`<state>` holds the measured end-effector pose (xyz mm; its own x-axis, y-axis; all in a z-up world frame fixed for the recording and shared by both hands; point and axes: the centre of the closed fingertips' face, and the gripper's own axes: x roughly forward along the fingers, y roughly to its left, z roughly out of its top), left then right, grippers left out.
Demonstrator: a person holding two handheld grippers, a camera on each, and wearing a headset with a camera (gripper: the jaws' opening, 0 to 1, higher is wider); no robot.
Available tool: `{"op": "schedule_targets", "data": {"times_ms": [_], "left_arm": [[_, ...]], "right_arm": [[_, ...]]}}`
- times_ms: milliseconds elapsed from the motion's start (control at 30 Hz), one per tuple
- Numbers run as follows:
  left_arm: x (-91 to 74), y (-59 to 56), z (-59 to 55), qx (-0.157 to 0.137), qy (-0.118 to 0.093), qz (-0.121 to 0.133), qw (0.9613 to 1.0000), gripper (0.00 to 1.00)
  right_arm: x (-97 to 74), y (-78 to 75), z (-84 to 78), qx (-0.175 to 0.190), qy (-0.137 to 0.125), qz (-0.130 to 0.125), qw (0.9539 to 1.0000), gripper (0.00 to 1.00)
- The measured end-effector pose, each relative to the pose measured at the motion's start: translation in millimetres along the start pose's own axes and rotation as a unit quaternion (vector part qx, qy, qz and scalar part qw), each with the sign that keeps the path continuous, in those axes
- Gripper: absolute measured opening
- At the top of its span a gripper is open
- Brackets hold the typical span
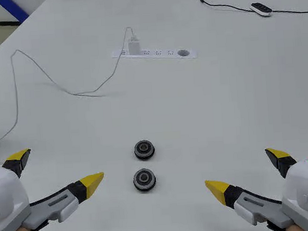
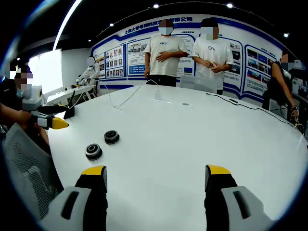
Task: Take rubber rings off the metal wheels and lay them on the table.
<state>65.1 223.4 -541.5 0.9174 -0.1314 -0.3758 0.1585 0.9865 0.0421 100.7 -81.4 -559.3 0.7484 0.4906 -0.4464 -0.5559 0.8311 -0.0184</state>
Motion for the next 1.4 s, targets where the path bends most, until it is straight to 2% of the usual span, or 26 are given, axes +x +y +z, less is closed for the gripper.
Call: {"op": "schedule_targets", "data": {"times_ms": [133,333,567,800,933,1100,1167,1267,1333,1400], "left_arm": [[0.0,-1.5,2.1,0.002,0.001,-0.006,1.0,0.94],[0.6,-5.9,16.3,0.019,-0.013,-0.025,0.9994,0.91],[3.6,-14.0,20.0,0.024,-0.018,-0.047,0.9985,0.88],[7.4,-30.8,24.2,0.047,-0.021,-0.081,0.9954,0.86],[10.7,-40.1,26.6,0.051,-0.023,-0.101,0.9933,0.85],[15.3,-60.3,24.1,0.073,-0.014,-0.147,0.9864,0.79],[17.0,-69.1,22.8,0.071,-0.009,-0.167,0.9834,0.78],[19.5,-77.7,22.7,0.075,-0.01,-0.186,0.9796,0.72],[21.5,-81.4,22.3,0.079,-0.009,-0.193,0.978,0.71],[23.4,-87.5,21.7,0.083,-0.01,-0.207,0.9747,0.7]], "right_arm": [[-0.2,0.6,-1.2,0.0,0.004,0.002,1.0,0.84],[-0.7,2.3,-1.3,0.002,0.005,0.006,1.0,0.83],[-0.3,3.4,-2.9,0.005,0.009,0.011,0.9999,0.81],[-0.7,5.2,-4.7,0.006,0.013,0.015,0.9998,0.8],[-0.9,6.5,-6.2,0.006,0.017,0.019,0.9997,0.78],[-1.2,8.7,-7.3,0.009,0.02,0.024,0.9995,0.77],[-1.3,9.3,-7.7,0.009,0.021,0.026,0.9994,0.76],[-1.1,10.3,-9.1,0.013,0.023,0.029,0.9992,0.75],[-0.8,10.7,-10.2,0.015,0.025,0.031,0.9991,0.75],[-0.7,11.3,-11.6,0.016,0.028,0.032,0.999,0.74]]}}
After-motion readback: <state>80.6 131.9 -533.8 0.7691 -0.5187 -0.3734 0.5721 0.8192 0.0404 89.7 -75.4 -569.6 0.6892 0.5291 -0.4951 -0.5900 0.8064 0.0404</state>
